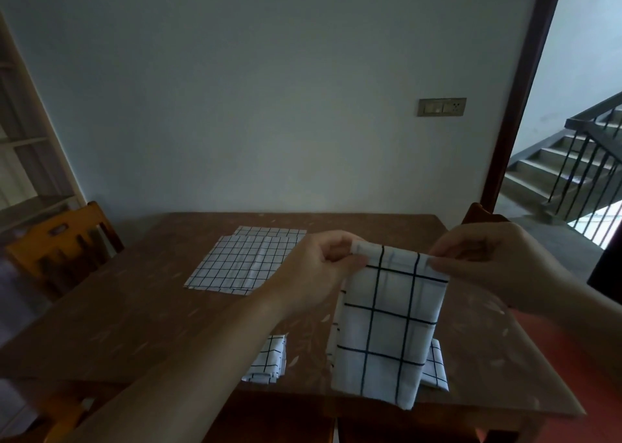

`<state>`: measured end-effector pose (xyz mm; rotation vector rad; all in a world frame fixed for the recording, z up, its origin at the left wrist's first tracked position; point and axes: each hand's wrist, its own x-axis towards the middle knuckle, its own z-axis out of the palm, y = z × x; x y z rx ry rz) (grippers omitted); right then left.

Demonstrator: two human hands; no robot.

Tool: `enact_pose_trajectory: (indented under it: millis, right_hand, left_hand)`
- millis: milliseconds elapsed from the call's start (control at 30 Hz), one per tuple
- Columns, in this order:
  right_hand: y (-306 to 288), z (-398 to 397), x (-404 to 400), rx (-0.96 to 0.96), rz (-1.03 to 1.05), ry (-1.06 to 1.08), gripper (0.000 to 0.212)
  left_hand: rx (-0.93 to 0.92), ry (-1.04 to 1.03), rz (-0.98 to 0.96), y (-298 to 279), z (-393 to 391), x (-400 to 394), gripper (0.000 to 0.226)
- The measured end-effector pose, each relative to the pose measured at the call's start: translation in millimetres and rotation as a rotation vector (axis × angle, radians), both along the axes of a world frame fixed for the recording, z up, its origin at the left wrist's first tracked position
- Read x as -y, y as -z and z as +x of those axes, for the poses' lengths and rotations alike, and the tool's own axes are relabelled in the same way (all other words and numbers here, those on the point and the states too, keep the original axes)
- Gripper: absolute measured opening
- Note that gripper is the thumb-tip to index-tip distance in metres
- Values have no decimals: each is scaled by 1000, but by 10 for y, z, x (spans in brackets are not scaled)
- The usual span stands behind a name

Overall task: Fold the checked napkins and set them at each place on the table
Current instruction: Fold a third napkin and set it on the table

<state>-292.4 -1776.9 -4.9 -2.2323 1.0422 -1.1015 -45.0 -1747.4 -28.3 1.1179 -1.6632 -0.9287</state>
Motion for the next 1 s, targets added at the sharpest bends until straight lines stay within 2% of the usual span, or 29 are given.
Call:
enact_pose_trajectory:
  millis: [100, 200, 333, 433, 533, 633, 700, 867, 1000]
  right_hand:
    - [18, 19, -1, 104, 35, -1, 14]
    - [21, 21, -6, 66, 40, 12, 15]
    - [20, 1, -3, 76, 27, 17, 4]
    - [8, -11, -19, 102, 19, -1, 4]
    - [-31, -28, -39, 98, 15, -5, 5]
    - [-66, -49, -42, 37, -15, -17, 7]
    - [-89, -50, -49, 3, -33, -25, 10]
    - [-112, -56, -81, -46, -37, -30, 7]
    - [-137, -60, -100, 15, 11, -53, 7]
  left_hand:
    - [-110, -13, 10, 15, -16, 15, 15]
    - [-165, -2, 20, 18, -41, 24, 15]
    - [-166, 20, 22, 22, -67, 33, 19]
    - [-164, 42, 37, 18, -64, 47, 19]
    - [-111, 79, 30, -55, -64, 40, 15]
    - [99, 81, -57, -150, -65, 52, 24]
    - [179, 69, -92, -194, -60, 65, 17]
    - [159, 35, -93, -218, -7, 56, 7]
    - [204, 21, -79, -233, 46, 50, 6]
